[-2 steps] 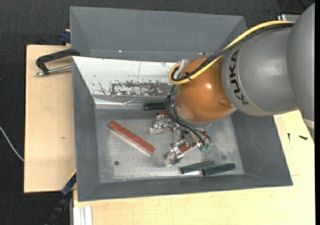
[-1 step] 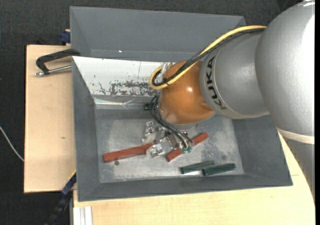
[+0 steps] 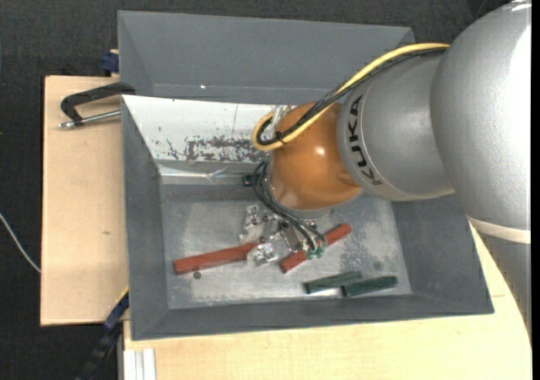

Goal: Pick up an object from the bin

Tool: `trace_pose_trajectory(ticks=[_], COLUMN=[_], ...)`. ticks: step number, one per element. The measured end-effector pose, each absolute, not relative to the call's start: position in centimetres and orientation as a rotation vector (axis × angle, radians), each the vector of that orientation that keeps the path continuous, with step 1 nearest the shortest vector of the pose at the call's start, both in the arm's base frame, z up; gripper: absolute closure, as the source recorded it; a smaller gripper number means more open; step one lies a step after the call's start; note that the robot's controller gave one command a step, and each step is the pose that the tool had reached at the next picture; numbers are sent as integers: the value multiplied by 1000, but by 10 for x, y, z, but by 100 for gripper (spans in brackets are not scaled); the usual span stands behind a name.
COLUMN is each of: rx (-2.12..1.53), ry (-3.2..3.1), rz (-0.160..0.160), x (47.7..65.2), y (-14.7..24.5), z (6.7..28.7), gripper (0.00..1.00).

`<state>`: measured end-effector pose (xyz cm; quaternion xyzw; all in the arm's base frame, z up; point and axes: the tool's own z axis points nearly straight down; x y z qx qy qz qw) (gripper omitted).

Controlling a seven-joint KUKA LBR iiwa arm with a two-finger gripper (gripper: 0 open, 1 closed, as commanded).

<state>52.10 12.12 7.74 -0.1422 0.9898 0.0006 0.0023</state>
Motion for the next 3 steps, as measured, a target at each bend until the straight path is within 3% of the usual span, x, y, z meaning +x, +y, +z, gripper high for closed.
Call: trace_pose_trajectory(ticks=[1, 2, 3], rx=[-513, -512, -626], ry=[3094, 3094, 3079], rz=[3, 3, 3], x=[544, 544, 537], y=[133, 133, 129], z=[196, 196, 215], gripper=[100, 100, 100])
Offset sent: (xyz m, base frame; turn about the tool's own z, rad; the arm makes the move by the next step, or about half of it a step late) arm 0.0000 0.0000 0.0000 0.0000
